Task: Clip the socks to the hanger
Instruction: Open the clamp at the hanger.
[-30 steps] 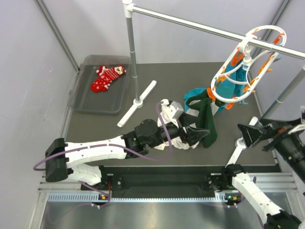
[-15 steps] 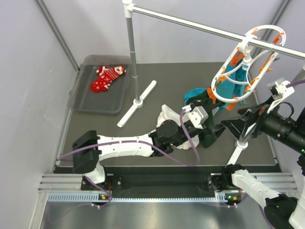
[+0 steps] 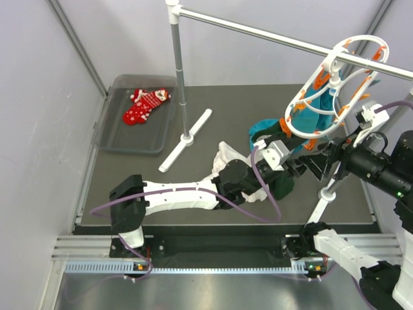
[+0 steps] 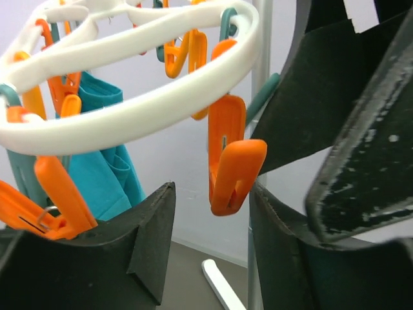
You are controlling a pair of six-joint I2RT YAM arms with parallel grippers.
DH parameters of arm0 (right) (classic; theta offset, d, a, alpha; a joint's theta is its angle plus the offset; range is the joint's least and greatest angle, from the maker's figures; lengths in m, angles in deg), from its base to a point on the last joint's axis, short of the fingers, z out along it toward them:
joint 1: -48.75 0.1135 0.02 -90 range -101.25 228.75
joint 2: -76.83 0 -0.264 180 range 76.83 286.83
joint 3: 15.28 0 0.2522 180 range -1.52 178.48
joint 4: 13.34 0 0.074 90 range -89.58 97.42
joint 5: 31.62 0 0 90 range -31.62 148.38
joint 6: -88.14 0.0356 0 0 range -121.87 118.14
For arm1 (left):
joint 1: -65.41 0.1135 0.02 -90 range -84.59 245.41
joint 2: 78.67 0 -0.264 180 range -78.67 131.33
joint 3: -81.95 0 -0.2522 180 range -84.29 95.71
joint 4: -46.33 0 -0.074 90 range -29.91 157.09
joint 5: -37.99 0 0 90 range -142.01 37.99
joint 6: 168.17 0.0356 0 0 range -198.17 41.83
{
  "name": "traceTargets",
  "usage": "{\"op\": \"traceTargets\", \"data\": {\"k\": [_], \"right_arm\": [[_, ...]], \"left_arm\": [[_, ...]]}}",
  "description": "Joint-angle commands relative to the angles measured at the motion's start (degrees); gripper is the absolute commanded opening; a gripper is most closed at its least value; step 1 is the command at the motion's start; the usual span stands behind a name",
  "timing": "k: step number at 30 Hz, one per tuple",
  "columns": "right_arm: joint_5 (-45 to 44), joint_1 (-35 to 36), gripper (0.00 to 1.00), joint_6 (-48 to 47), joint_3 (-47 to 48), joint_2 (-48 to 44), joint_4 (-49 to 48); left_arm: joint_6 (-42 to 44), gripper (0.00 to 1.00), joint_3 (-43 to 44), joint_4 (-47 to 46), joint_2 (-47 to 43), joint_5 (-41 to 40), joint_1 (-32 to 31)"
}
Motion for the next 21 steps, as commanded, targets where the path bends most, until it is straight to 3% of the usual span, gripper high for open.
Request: {"op": "traceTargets", "data": {"k": [1, 3, 9, 10, 12, 15, 21], "right_arm": [[-0.82, 0.75, 0.70, -1.05, -1.80, -0.84, -2.97], [-0.91, 0.83, 0.69, -0.96, -1.80, -1.19, -4.64], [-1.26, 0.75, 0.65, -0.96, -2.24, -2.51, -8.95], [-1.43, 0.66, 0.65, -0.88, -2.41, -2.69, -9.39], [-1.43, 0.66, 0.64, -1.05, -2.50, -3.04, -10.53], [-1.35, 0.66, 0.60, -1.14, -3.20, -3.57, -11.68], [0.59, 0.66, 0.51, -1.22, -6.28, -5.06, -16.68]], "left_arm": [[-0.53, 0.51, 2.71, -3.70, -0.01, 1.10, -0.04], [-0.53, 0.42, 2.71, -3.44, -0.27, 1.45, -0.04], [-1.93, 0.32, 2.62, -1.86, -1.68, 2.33, -0.04], [-2.11, 0.25, 2.62, -1.68, -2.03, 2.59, -0.04], [-2.55, 0.23, 2.62, -1.33, -2.64, 3.03, 0.05], [-3.34, 0.13, 2.62, -0.71, -3.26, 3.65, -0.04], [-5.54, 0.10, 2.62, 0.51, -3.87, 4.88, -0.04]]}}
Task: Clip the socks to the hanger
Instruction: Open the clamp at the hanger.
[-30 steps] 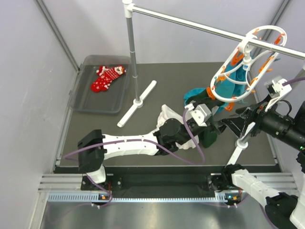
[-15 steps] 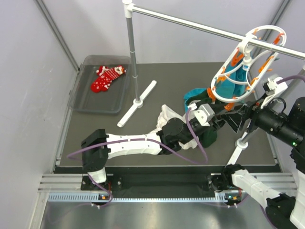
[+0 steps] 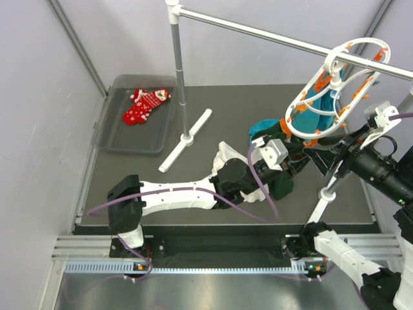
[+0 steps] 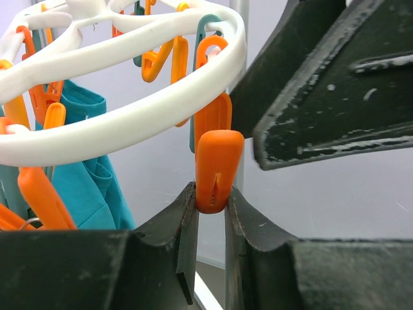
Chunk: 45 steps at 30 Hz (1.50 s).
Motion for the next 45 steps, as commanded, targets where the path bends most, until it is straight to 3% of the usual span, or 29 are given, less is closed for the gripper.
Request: {"op": "traceTargets", "data": {"k": [1, 23, 26, 28, 29, 30, 31, 33, 34, 37, 40, 45], "right_arm": [[0.94, 0.55, 0.51, -0.72, -1.36, -0.69, -6.15], [-1.69, 0.55, 0.56, -2.92, -5.15, 0.98, -7.12], [-3.45, 0.55, 0.53, -2.83, -4.97, 0.89, -7.38], [-3.54, 0.55, 0.41, -2.66, -4.71, 0.89, -7.56], [-3.81, 0.64, 0.30, -2.31, -4.53, 1.15, -7.56], [-3.90, 0.55, 0.00, -2.13, -4.44, 1.24, -7.39], [-3.90, 0.55, 0.00, -2.04, -4.44, 1.33, -7.48], [-4.07, 0.55, 0.00, -1.52, -4.71, 1.07, -8.09], [-4.25, 0.55, 0.00, -1.34, -4.71, 0.98, -8.00], [-5.12, 0.55, 0.00, -1.34, -5.32, 0.72, -8.00], [-4.95, 0.55, 0.00, -1.51, -6.98, 0.45, -8.26], [-4.69, 0.55, 0.00, -2.04, -9.80, -0.78, -8.88]], "left_arm": [[-1.91, 0.10, 2.42, -0.44, -3.28, 1.51, -0.04], [-4.11, 0.06, 4.97, 3.86, -2.67, -1.48, -0.13], [-4.11, 0.06, 4.88, 4.04, -2.85, -1.39, -0.13], [-4.02, 0.07, 4.80, 4.13, -2.93, -1.48, -0.13], [-4.11, 0.10, 4.45, 4.13, -3.11, -1.56, -0.13], [-4.28, 0.19, 4.01, 4.13, -3.28, -1.74, -0.13], [-4.63, 0.53, 3.31, 3.87, -4.42, -2.70, -0.13], [-5.60, 0.86, -0.64, 3.16, -6.35, -3.32, -0.13], [-5.52, 0.95, -2.31, 3.25, -9.32, -4.54, -0.13], [-7.79, 0.95, -9.42, 9.20, -17.57, -8.75, -0.13], [-9.29, 0.93, -16.11, 21.76, -26.97, -11.57, -0.13], [-17.37, 0.93, -21.83, 51.98, -38.16, -32.38, 0.31]]}}
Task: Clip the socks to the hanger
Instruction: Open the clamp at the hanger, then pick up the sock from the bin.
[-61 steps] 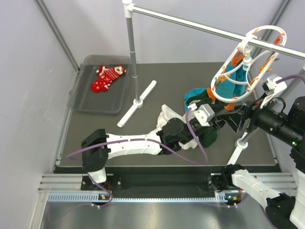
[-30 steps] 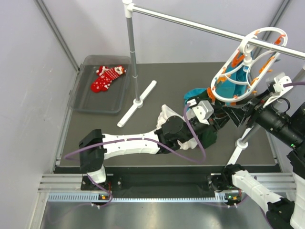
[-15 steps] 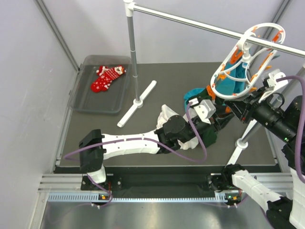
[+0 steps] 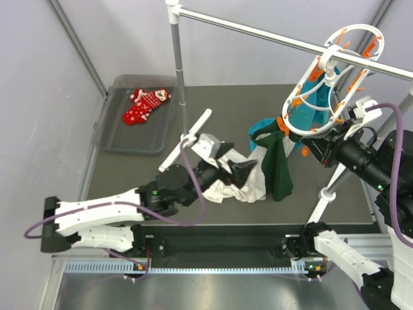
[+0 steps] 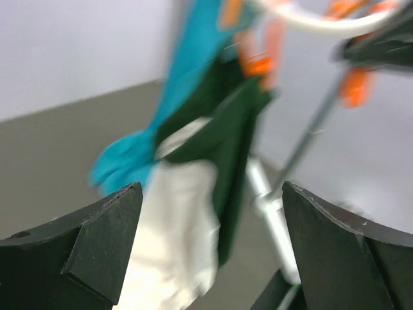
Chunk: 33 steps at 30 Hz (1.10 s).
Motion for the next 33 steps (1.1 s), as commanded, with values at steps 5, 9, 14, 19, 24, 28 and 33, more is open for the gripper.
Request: {"op": "traceTargets", "data": {"k": [5, 9, 14, 19, 24, 28, 33], "right_arm": [[0.02, 0.42, 0.00, -0.12, -3.21, -1.92, -2.85], [0.80, 0.42, 0.00, -0.47, -4.53, -1.84, -3.29], [1.24, 0.42, 0.00, -0.56, -4.89, -1.75, -3.47], [1.51, 0.42, 0.00, -0.21, -5.23, -2.10, -3.38], [2.91, 0.42, 0.00, 1.28, -7.08, -2.36, -4.43], [3.70, 0.51, 0.00, 2.17, -7.96, -1.84, -4.09], [2.74, 0.33, 0.00, 1.55, -6.91, -0.87, -1.98]], "left_arm": [[-19.80, 0.97, -5.38, 49.10, -13.54, -18.74, 14.58], [-19.99, 0.99, -9.35, 50.88, -17.94, -8.37, 35.49], [-17.08, 0.99, -7.08, 42.99, -8.65, 10.32, 64.23], [-26.13, 0.99, 6.86, 36.92, 15.38, 23.27, 82.81], [-26.06, 0.87, 24.28, 28.75, 37.04, 27.38, 82.91], [-25.88, 0.81, 38.61, 19.45, 54.43, 31.35, 82.73], [-25.62, 0.70, 47.16, 6.51, 64.14, 32.43, 80.11]]}}
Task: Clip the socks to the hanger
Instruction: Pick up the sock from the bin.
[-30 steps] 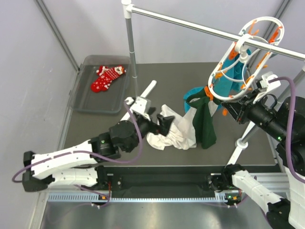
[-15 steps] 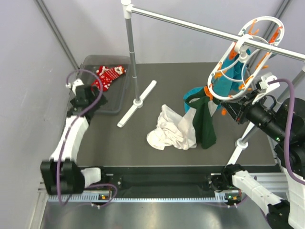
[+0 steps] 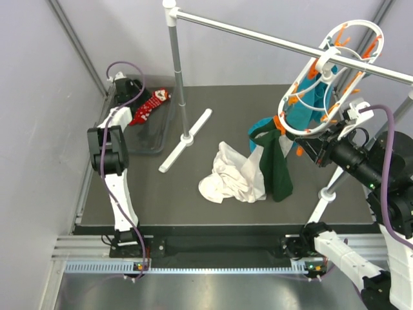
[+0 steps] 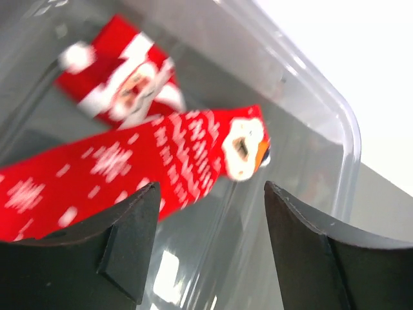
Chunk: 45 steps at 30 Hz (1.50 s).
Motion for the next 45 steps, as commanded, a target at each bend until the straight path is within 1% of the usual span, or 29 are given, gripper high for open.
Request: {"op": "traceTargets", "data": {"k": [1, 4, 5, 7, 8, 9, 11, 12, 15, 19, 24, 26, 27, 28, 29, 32, 33, 34, 37, 38, 42, 43, 44, 45], "right_arm": [[0.73, 0.42, 0.00, -0.07, 0.55, 1.25, 3.90], [0.38, 0.42, 0.00, -0.33, 1.07, 1.51, 4.52], [0.46, 0.42, 0.00, -0.33, 1.25, 1.60, 4.52], [0.81, 0.42, 0.00, -0.42, 1.25, 1.69, 4.52], [0.99, 0.42, 0.00, -0.24, 1.16, 1.60, 4.52], [1.34, 0.42, 0.00, -0.42, 0.99, 1.60, 4.52], [1.43, 0.42, 0.00, -0.33, 0.72, 1.43, 4.52], [1.52, 0.51, 0.00, -0.42, 0.46, 1.34, 4.52], [1.43, 0.33, 0.00, -0.42, 0.46, 1.34, 4.61], [1.52, 0.42, 0.00, -0.42, 0.46, 1.17, 4.78], [1.34, 0.42, 0.00, -0.77, -0.06, 1.08, 5.05], [1.34, 0.51, 0.00, -0.68, -0.16, 1.16, 5.05], [1.34, 0.51, 0.00, -0.77, -0.16, 1.16, 5.05], [1.34, 0.42, 0.00, -0.86, -0.07, 1.16, 5.14], [1.34, 0.42, 0.00, -0.86, -0.15, 1.08, 5.14], [0.90, 0.42, 0.00, -1.03, -0.16, 0.81, 5.31], [0.90, 0.42, 0.00, -1.03, -0.24, 0.73, 5.22], [0.99, 0.42, 0.00, -1.03, -0.33, 0.64, 5.14], [1.34, 0.51, 0.00, -1.03, -0.94, 0.11, 4.96], [1.34, 0.42, 0.00, -0.95, -1.12, -0.24, 4.87], [1.87, 0.42, 0.00, -0.94, -1.21, -0.59, 4.78], [1.96, 0.51, 0.00, -0.86, -1.30, -0.68, 4.78], [2.13, 0.51, 0.00, -0.94, -1.30, -0.68, 4.78], [2.22, 0.51, 0.00, -1.03, -1.30, -0.77, 4.78]], "left_arm": [[0.94, 0.70, 4.74, -14.85, 4.05, 1.48, -2.74], [2.61, 0.71, 10.00, -14.79, 8.79, -0.72, -5.81], [3.23, 0.72, 13.76, -13.39, 9.95, -4.38, -5.82], [6.55, 0.74, 16.33, -10.65, 12.41, -9.32, -9.67], [7.88, 0.75, 17.39, -10.39, 12.77, -15.26, -10.65], [9.11, 0.81, 17.49, -10.73, 13.12, -19.41, -12.49], [11.58, 0.82, 17.05, -11.09, 13.47, -26.10, -13.99], [12.10, 0.81, 17.05, -11.09, 13.65, -31.00, -14.95], [13.51, 0.80, 16.61, -10.56, 14.35, -37.27, -15.93], [15.35, 0.78, 15.82, -10.82, 14.88, -38.43, -15.84], [15.98, 0.78, 11.78, -14.95, 12.34, -35.19, -15.49], [14.49, 0.79, 8.18, -17.32, 10.76, -30.11, -14.88], [13.61, 0.80, 6.87, -20.46, 9.88, -27.65, -13.83], [11.08, 0.80, 5.03, -21.36, 8.39, -24.67, -13.30], [9.66, 0.80, 4.57, -21.72, 7.77, -19.33, -12.60], [5.09, 0.83, 3.25, -24.26, 5.92, -7.45, -9.61], [3.95, 0.84, 2.90, -25.49, 5.13, 0.77, -8.30], [1.06, 0.84, 2.46, -27.94, 4.87, 3.29, -7.76], [-2.64, 0.83, 1.32, -30.85, 3.64, 11.29, -5.05], [-2.66, 0.82, 1.05, -31.04, 3.28, 12.18, -4.51], [-0.03, 0.82, 0.26, -25.87, 0.74, 8.86, -2.40], [2.24, 0.81, 1.31, -23.24, 0.56, 4.59, -2.31], [3.66, 0.81, 2.62, -17.82, 0.73, 2.02, -2.40], [5.50, 0.81, 4.11, -15.07, 1.78, 1.12, -2.40]]}}
